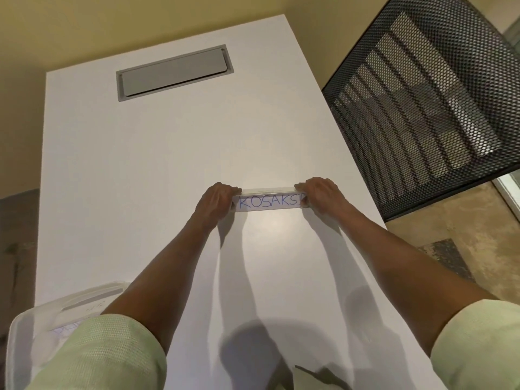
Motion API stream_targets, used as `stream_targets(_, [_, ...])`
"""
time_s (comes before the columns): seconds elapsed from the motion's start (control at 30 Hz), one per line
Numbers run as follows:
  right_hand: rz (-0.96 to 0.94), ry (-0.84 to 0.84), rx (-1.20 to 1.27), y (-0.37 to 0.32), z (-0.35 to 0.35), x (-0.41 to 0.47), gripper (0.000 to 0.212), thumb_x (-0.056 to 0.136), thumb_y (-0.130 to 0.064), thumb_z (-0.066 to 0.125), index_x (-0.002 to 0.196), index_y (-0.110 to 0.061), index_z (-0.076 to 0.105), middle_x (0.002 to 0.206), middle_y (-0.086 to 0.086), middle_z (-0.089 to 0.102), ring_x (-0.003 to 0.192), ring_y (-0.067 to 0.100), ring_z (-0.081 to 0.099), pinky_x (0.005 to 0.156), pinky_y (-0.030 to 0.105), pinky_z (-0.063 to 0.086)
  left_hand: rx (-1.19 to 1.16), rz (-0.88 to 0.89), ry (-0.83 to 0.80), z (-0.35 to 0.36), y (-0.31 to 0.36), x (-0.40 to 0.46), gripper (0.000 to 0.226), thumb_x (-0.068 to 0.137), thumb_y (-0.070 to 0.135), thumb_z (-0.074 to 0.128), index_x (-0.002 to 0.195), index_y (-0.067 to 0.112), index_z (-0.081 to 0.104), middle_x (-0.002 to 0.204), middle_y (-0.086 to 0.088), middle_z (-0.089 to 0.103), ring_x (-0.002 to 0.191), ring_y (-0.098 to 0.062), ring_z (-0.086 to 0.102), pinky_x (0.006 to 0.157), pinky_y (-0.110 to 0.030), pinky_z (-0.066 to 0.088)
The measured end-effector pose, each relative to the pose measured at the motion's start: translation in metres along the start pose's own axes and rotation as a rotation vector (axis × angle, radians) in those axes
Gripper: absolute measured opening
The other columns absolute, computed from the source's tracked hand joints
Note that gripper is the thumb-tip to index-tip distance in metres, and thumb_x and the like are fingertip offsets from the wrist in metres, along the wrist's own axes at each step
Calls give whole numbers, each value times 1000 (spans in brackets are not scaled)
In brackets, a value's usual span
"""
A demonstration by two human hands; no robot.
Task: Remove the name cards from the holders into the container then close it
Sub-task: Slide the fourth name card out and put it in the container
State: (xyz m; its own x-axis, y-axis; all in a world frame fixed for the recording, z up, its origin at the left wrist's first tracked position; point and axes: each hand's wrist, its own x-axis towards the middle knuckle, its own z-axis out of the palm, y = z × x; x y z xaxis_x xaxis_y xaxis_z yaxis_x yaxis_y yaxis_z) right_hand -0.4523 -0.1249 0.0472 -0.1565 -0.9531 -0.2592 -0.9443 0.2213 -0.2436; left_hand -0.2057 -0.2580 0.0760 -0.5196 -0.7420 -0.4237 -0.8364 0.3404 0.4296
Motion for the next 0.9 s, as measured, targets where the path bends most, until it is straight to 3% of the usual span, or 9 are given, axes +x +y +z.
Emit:
stream_targets(0.1, [-2, 12, 9, 0, -1, 0, 36, 84, -12, 61, 120, -12, 64, 108, 11, 69, 104, 32, 59, 87, 40, 45, 52, -8, -70, -7, 7, 0, 17, 87, 6, 50, 86, 8, 67, 88, -15, 67, 86, -35, 63, 81, -41, 55])
stream_targets(0.23, [-13, 32, -23, -1, 0, -1, 33, 86, -10, 58, 119, -8, 64, 110, 12, 69, 105, 34, 59, 87, 41, 44, 103, 2, -86, -10, 16, -2, 12, 80, 3, 52, 81, 6, 64, 79, -17, 62, 79, -36, 58, 74, -39, 52])
stream_targets(0.37, [-17, 50, -56, -4, -2, -1, 28, 86, -9, 54, 112, -8, 65, 102, 13, 70, 95, 34, 61, 78, 38, 44, 127, 47, -78, -7, 13, 0, 17, 85, 6, 49, 88, 5, 65, 86, -17, 70, 84, -35, 63, 80, -42, 54])
stream_targets(0.47, [-26, 49, -88, -7, -5, -2, 21, 83, -9, 54, 101, -10, 65, 91, 13, 71, 85, 35, 60, 68, 34, 37, 117, 59, -62, -6, 11, 1, 34, 82, 20, 38, 95, 7, 67, 90, -15, 71, 88, -33, 62, 82, -40, 53])
stream_targets(0.6, [-22, 41, -131, -10, -11, -3, 17, 80, -8, 55, 76, -23, 49, 83, 10, 69, 71, 33, 47, 63, 30, 27, 79, 27, -33, -6, 11, 1, 22, 89, 8, 47, 97, 7, 68, 93, -16, 70, 94, -35, 61, 84, -41, 52])
stream_targets(0.67, [-36, 34, -151, -10, -12, -5, 25, 81, -7, 53, 76, -27, 39, 86, 7, 69, 77, 33, 54, 65, 30, 25, 46, 21, -26, -7, 12, 0, 22, 91, 8, 47, 96, 5, 69, 94, -18, 70, 93, -36, 63, 85, -43, 52])
stream_targets(0.73, [-40, 31, -162, -11, -15, -7, 23, 83, -8, 52, 81, -31, 49, 92, 5, 70, 89, 30, 61, 68, 30, 25, 56, 25, -34, -9, 13, -3, 25, 91, 11, 46, 97, 5, 69, 95, -18, 70, 93, -37, 63, 85, -43, 52])
stream_targets(0.8, [-38, 33, -179, -13, -19, -8, 18, 85, -10, 53, 93, -22, 63, 96, 4, 71, 94, 29, 62, 68, 30, 27, 89, 33, -45, -14, 14, -8, 31, 86, 17, 43, 97, 7, 70, 94, -17, 70, 93, -36, 63, 85, -42, 53])
stream_targets(0.9, [-23, 27, -172, -18, -27, -11, 12, 85, -13, 55, 90, -21, 63, 99, 4, 71, 97, 29, 60, 69, 30, 30, 75, 35, -36, -23, 19, -16, 44, 78, 25, 36, 98, 10, 72, 92, -16, 72, 93, -33, 65, 87, -41, 53])
